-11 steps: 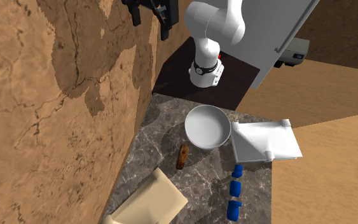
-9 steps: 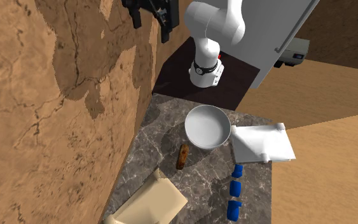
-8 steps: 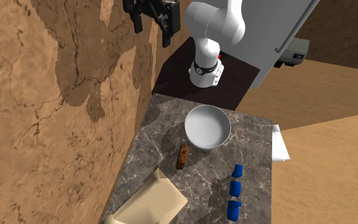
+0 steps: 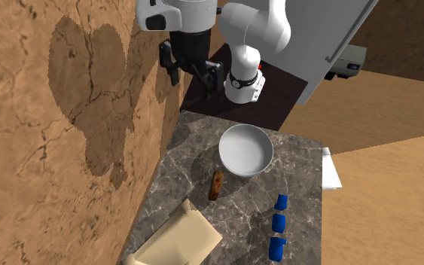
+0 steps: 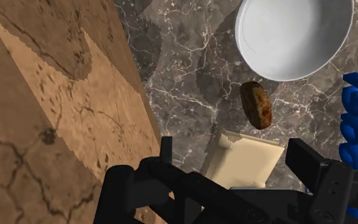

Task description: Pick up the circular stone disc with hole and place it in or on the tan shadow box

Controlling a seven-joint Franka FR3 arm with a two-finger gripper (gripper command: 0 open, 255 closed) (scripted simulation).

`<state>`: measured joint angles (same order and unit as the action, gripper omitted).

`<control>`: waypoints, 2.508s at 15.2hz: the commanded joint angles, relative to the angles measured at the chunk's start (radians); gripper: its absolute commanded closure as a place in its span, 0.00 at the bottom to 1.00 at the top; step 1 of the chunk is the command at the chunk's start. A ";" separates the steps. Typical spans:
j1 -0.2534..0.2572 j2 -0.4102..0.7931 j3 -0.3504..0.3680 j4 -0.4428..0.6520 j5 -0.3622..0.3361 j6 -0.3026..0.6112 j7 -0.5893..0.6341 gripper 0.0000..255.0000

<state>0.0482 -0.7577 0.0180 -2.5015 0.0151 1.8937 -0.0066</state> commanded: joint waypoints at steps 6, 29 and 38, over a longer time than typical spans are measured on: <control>0.049 0.136 0.066 -0.103 0.015 0.251 0.012 0.00; 0.056 0.813 0.240 -0.081 -0.284 0.902 0.267 0.00; 0.058 0.839 0.232 -0.076 -0.315 0.920 0.289 0.00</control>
<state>0.1058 0.0816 0.2498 -2.5775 -0.2999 2.8141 0.2829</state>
